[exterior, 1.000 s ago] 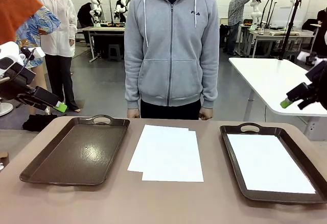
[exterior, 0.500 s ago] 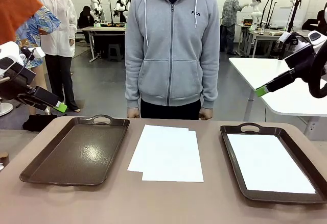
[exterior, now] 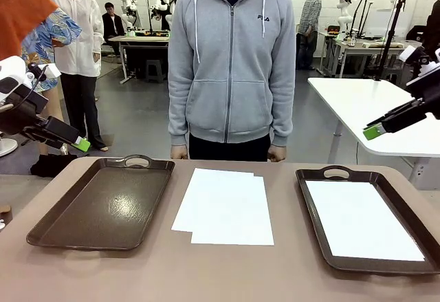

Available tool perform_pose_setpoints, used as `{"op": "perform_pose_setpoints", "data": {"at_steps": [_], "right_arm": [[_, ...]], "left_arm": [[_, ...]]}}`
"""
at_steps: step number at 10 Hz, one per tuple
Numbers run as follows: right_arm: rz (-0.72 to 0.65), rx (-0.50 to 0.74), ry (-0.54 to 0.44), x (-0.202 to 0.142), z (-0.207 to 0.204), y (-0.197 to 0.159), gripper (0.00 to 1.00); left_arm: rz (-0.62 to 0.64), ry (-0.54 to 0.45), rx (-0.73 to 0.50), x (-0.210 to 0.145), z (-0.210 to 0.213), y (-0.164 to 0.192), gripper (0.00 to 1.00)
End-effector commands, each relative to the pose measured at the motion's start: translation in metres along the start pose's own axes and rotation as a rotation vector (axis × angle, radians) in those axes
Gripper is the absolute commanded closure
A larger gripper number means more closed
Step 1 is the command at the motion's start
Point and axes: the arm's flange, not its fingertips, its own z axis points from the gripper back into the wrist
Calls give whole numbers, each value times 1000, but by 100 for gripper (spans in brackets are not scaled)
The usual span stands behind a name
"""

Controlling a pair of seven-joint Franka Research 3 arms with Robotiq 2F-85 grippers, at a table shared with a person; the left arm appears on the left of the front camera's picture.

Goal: Sort the A4 documents.
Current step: Receive the A4 Paper.

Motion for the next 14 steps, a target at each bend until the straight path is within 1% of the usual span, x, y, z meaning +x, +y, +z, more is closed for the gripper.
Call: {"op": "perform_pose_setpoints", "data": {"at_steps": [1,3,6,7,8,14], "right_arm": [[-22,68,15,-4,6,2,0],[-23,110,9,-4,5,1,0],[-27,107,20,-5,5,0,0],[-61,84,12,-10,5,-4,0],[-15,102,15,-6,2,5,0],[-15,102,15,-6,2,5,0]], "left_arm": [[4,-1,-10,-1,-1,1,0],[4,-1,-10,-1,-1,1,0],[4,-1,-10,-1,-1,1,0],[4,-1,-10,-1,-1,1,0],[4,-1,-10,-1,-1,1,0],[4,-1,-10,-1,-1,1,0]]}}
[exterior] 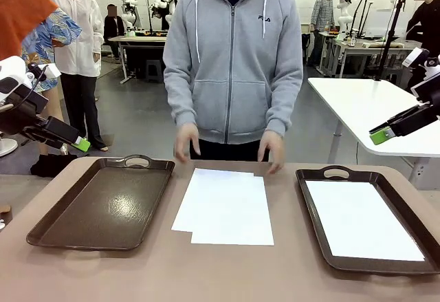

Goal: Sort the A4 documents.
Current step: Receive the A4 Paper.

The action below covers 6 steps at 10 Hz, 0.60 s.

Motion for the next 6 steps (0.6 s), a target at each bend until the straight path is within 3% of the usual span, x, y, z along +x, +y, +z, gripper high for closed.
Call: {"op": "perform_pose_setpoints", "data": {"at_steps": [1,6], "right_arm": [[4,4,-2,1,0,1,0],[4,4,-2,1,0,1,0]], "left_arm": [[3,-1,-10,-1,-1,1,0],[3,-1,-10,-1,-1,1,0]]}}
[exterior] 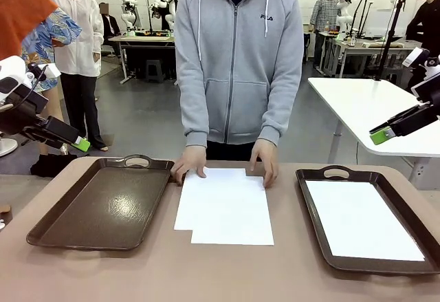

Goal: Sort the A4 documents.
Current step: Receive the A4 Paper.

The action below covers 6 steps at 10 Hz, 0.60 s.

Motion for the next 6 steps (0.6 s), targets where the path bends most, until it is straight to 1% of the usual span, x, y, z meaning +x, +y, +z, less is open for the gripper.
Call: {"op": "perform_pose_setpoints", "data": {"at_steps": [1,6], "right_arm": [[4,4,-2,1,0,1,0],[4,4,-2,1,0,1,0]], "left_arm": [[3,-1,-10,-1,-1,1,0],[3,-1,-10,-1,-1,1,0]]}}
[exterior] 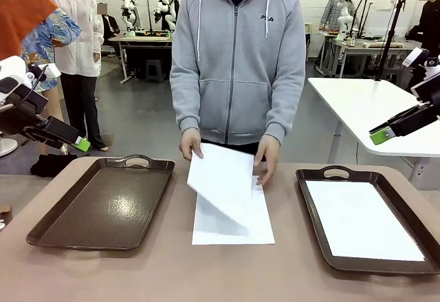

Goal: Sort the A4 documents.
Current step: Receive the A4 Paper.

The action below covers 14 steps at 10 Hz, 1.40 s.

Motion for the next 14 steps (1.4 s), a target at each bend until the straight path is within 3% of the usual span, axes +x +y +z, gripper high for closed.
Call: {"op": "perform_pose_setpoints", "data": {"at_steps": [1,14], "right_arm": [[4,4,-2,1,0,1,0],[4,4,-2,1,0,1,0]], "left_arm": [[3,-1,-10,-1,-1,1,0],[3,-1,-10,-1,-1,1,0]]}}
